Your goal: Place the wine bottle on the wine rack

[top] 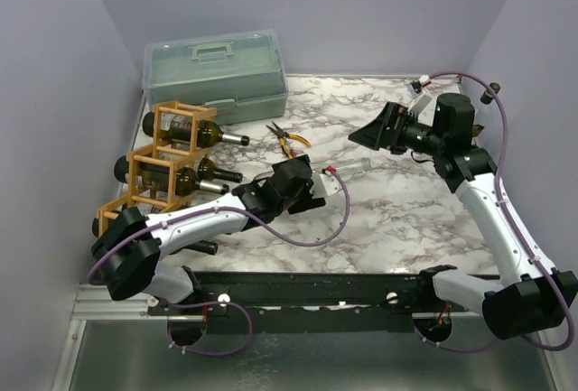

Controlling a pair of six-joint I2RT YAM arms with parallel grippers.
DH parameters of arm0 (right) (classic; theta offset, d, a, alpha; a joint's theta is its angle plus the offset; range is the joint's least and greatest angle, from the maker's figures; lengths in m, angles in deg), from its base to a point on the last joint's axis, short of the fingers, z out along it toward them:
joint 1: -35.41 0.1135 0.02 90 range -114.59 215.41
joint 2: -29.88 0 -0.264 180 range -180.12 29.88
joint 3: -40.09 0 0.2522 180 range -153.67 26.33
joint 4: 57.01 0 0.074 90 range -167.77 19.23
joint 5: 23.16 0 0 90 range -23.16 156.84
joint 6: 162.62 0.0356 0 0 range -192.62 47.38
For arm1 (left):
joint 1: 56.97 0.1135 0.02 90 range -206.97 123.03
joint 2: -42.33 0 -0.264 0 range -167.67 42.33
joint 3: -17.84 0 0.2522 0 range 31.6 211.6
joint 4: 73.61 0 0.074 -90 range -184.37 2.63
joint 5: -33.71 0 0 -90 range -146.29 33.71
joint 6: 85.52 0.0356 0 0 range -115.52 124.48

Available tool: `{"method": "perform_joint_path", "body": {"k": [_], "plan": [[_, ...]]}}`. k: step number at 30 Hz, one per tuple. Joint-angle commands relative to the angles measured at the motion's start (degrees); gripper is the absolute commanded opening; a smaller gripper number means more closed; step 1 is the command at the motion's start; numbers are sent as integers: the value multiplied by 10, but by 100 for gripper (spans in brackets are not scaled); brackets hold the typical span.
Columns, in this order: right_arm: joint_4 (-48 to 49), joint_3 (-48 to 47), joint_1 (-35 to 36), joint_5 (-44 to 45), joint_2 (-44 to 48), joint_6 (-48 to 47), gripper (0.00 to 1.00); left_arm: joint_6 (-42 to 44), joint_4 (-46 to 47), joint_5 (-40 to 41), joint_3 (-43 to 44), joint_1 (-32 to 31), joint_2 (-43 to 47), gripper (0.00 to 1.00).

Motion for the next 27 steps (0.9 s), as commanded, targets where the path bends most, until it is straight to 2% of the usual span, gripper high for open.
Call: {"method": "perform_joint_path", "body": {"k": [1,4,7,13,18,22,27], "plan": [[-180,-69,1,48,-22,-131,100,83,95,28,-4,-10,58,0],[-245,-100,1,72,-41,-185,100,124,102,-2,-23,-16,73,0],[-291,-109,5,42,-65,-221,100,157,106,-39,-45,-19,96,0],[-266,-58,78,-51,-74,-243,100,238,110,-89,-95,-23,142,0],[-268,-43,133,-58,-83,-252,98,269,115,-83,-109,-23,160,0],[-259,-23,156,-81,-89,-249,94,280,119,-85,-116,-23,172,0],[-254,2,174,-96,-117,-247,83,285,122,-90,-122,-24,184,0]]}}
